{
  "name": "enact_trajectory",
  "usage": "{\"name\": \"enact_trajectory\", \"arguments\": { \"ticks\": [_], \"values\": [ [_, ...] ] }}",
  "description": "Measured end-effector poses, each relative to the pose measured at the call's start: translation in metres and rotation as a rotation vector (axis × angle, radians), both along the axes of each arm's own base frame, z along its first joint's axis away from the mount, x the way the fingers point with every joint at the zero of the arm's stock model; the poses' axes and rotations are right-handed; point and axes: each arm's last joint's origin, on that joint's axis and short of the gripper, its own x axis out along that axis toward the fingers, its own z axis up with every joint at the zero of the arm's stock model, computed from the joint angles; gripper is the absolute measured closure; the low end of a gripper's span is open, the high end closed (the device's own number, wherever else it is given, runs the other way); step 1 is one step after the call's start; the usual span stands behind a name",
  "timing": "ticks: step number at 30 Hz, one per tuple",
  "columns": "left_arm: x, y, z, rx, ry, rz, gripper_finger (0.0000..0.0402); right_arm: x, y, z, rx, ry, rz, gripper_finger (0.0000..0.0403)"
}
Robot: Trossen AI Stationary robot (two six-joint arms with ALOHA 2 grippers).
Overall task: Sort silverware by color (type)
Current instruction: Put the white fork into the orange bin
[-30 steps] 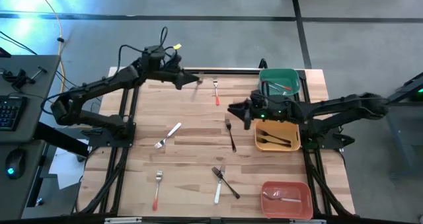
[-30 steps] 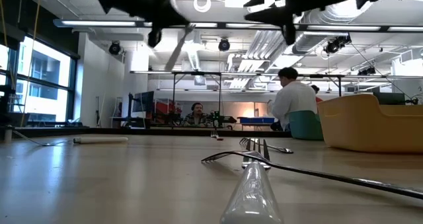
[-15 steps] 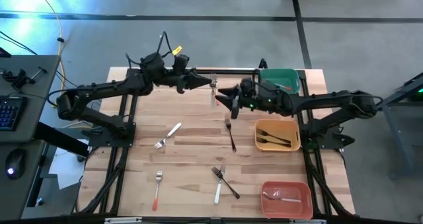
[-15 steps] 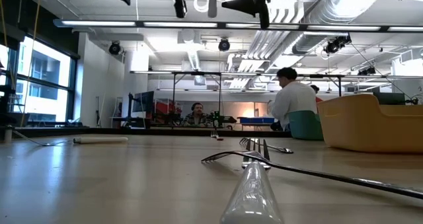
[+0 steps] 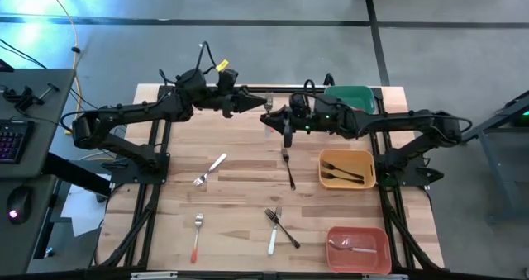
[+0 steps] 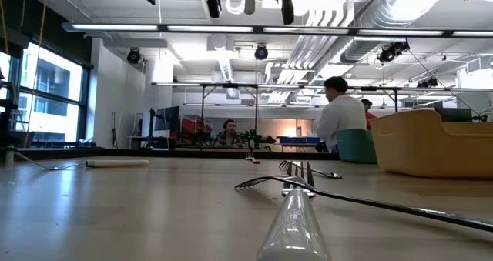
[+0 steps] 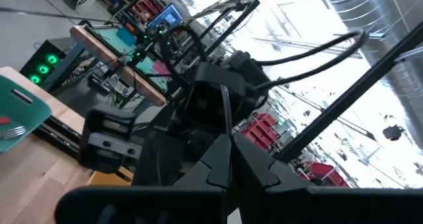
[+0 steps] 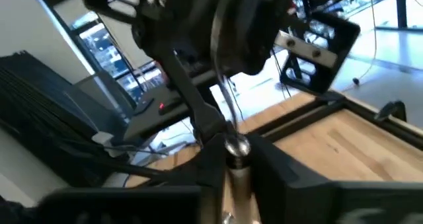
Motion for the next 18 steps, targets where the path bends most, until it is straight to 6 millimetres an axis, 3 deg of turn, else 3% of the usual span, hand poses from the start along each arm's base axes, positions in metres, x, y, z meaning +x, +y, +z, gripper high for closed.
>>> {"name": "enact_trajectory", "arguments": {
  "ticks": [3,11,18],
  "values": [
    [0.0,0.0,0.0,-0.001,-0.003,0.004,0.0398,0.0,0.003,0.001,-0.018,0.003,-0.002,0.0391],
    [-0.014,0.005,-0.003,0.079,0.111,0.001,0.0349,-0.027,0.02,0.016,0.013,0.083,0.037,0.0396],
    [-0.021,0.001,-0.018,0.207,0.291,0.012,0.0316,-0.066,0.056,0.022,0.182,0.252,0.125,0.0398]
  ]
}}
